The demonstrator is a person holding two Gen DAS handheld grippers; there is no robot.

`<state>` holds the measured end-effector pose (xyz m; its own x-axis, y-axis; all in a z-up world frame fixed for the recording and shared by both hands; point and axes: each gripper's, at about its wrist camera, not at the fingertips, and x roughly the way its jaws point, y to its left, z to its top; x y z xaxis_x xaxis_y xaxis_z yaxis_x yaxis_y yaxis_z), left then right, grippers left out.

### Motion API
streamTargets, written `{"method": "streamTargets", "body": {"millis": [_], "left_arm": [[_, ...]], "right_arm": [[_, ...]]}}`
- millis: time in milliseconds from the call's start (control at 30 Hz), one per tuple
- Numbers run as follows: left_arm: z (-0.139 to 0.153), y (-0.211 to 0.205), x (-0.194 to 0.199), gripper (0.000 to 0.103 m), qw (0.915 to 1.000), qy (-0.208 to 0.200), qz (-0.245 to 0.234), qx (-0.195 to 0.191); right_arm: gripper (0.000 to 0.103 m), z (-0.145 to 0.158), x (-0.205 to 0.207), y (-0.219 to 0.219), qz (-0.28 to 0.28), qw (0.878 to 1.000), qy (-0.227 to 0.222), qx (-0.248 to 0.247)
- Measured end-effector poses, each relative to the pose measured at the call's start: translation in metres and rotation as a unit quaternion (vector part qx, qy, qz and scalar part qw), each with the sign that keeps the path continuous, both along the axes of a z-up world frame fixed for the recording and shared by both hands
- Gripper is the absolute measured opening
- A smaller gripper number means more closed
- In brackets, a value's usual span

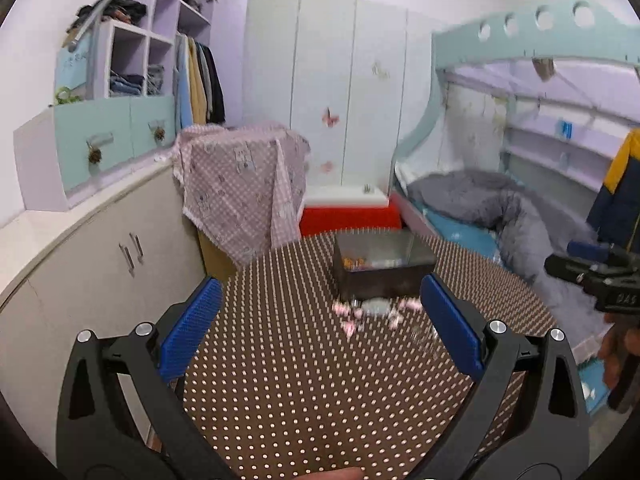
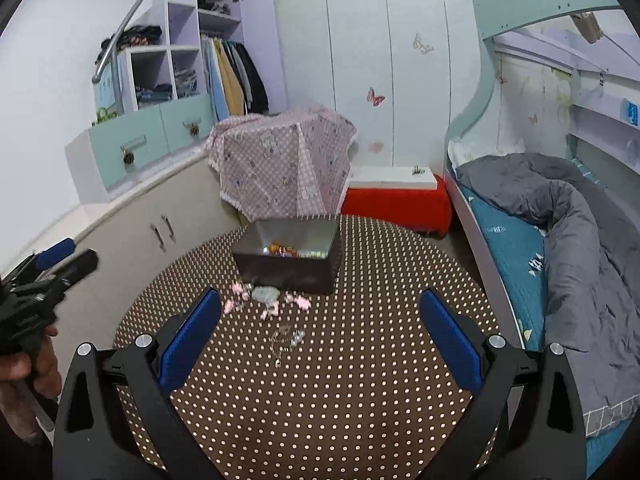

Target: Organize jewelry

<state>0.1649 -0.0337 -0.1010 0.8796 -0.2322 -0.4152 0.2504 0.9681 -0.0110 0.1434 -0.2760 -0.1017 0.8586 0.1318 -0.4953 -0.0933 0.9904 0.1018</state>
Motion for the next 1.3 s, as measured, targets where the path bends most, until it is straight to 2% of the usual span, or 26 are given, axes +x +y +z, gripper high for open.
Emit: {"method": "streamTargets", "body": {"millis": [233,400,533,767,833,900,967,1033,1133,1300], "left_arm": [[-0.054,-0.03,0.046,0.097,0.9938,0.077,-0.016,0.079],[-0.087,-0.045,0.085,0.097,0.9849,0.133,-0.029,0.107],[-0.102,-0.054,0.108,0.095,0.9796,0.157,-0.031,0.122],[-0.121,-0.066,0.129,0.079,0.9703,0.195,-0.056,0.132],[-0.12,-0.066,0.132,0.068,0.9702,0.199,-0.071,0.118],[-0.119,-0.066,0.137,0.038,0.9685,0.209,-0.097,0.094],[-0.118,-0.07,0.133,0.024,0.9667,0.204,-0.121,0.095],[-0.118,-0.071,0.128,0.024,0.9667,0.198,-0.126,0.102],[-0.117,-0.065,0.121,0.023,0.9672,0.199,-0.132,0.088],[-0.112,-0.04,0.113,0.023,0.9737,0.19,-0.107,0.066]], "right_arm": [[0.096,-0.025,0.015,-0.003,0.003,1.0,0.031,-0.001],[0.096,-0.042,0.027,-0.007,0.003,0.999,0.055,-0.002],[0.096,-0.054,0.037,-0.01,0.004,0.997,0.071,-0.001],[0.096,-0.069,0.051,-0.015,0.008,0.996,0.089,0.0],[0.096,-0.071,0.054,-0.014,0.01,0.996,0.093,-0.002],[0.096,-0.074,0.058,-0.012,0.016,0.995,0.098,-0.002],[0.096,-0.076,0.063,-0.008,0.025,0.994,0.105,-0.003],[0.096,-0.077,0.067,-0.003,0.033,0.993,0.109,-0.006],[0.096,-0.082,0.079,0.006,0.046,0.992,0.121,-0.008],[0.094,-0.088,0.097,0.03,0.079,0.987,0.136,-0.014]]}}
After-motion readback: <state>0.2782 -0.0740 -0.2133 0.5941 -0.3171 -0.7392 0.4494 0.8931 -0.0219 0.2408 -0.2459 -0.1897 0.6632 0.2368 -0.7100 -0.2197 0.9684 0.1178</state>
